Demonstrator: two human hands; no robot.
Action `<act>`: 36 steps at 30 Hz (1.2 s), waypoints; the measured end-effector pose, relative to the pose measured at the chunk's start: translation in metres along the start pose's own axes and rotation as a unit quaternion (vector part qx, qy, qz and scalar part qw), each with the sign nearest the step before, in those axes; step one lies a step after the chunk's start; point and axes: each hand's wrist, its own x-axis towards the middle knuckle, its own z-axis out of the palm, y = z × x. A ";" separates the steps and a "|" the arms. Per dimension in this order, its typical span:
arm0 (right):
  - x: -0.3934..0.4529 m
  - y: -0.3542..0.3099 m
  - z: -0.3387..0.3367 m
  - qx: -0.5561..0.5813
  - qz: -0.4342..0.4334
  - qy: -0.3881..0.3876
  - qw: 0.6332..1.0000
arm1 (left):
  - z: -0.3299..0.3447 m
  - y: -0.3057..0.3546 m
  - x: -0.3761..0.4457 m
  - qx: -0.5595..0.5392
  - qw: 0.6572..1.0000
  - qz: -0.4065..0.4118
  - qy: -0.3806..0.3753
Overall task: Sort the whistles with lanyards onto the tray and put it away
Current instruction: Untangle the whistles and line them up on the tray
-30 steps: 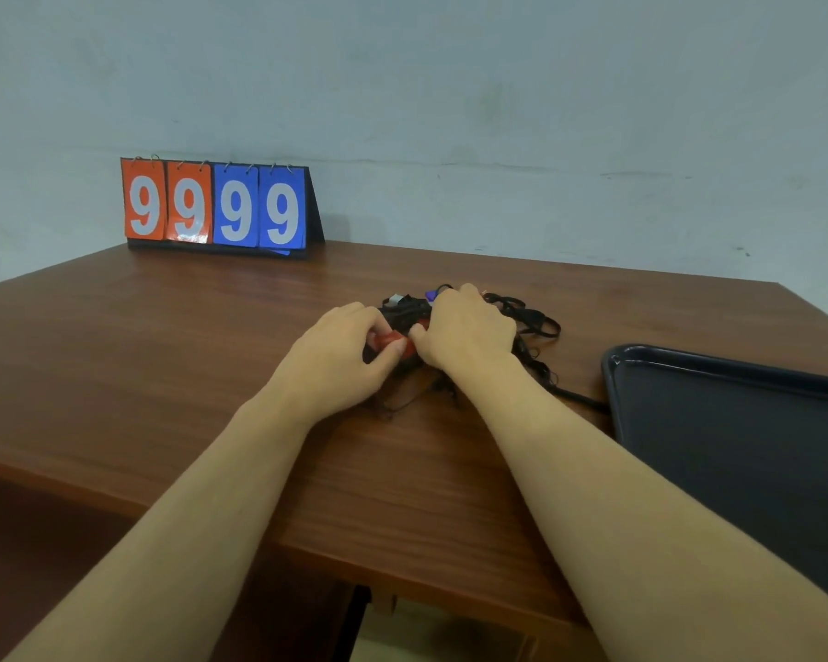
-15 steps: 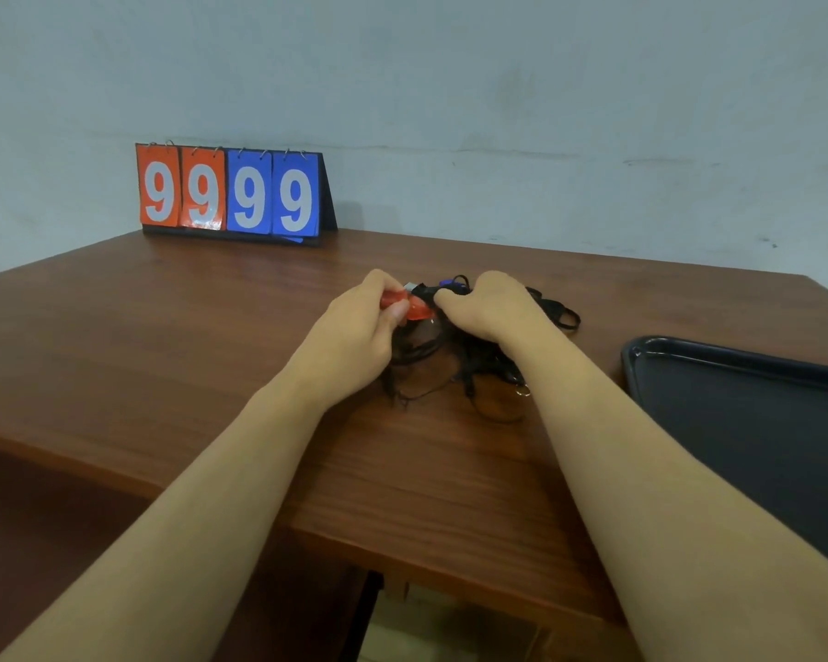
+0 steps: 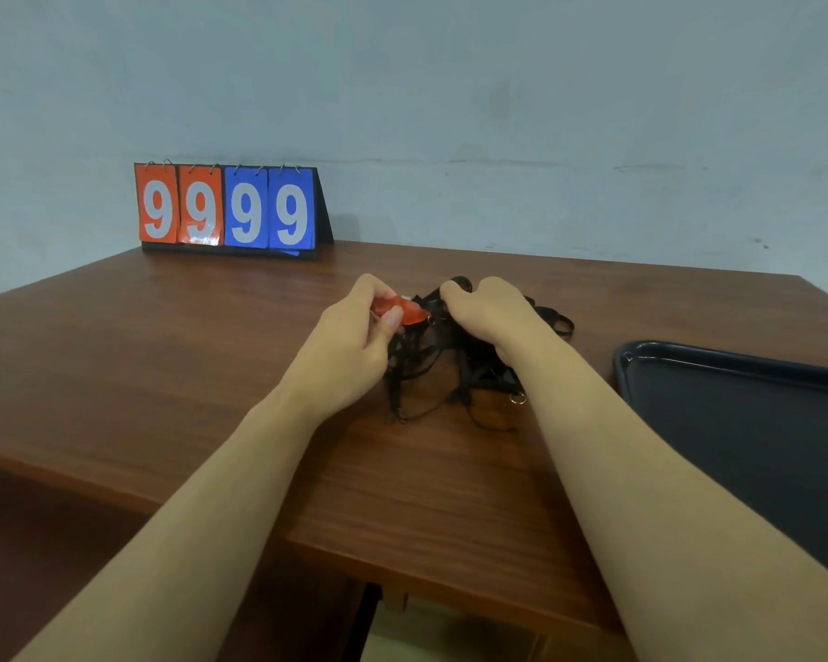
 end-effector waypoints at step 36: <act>-0.005 -0.001 0.002 0.065 -0.132 -0.073 0.986 | 0.000 -0.004 0.003 0.000 0.998 -0.058 0.004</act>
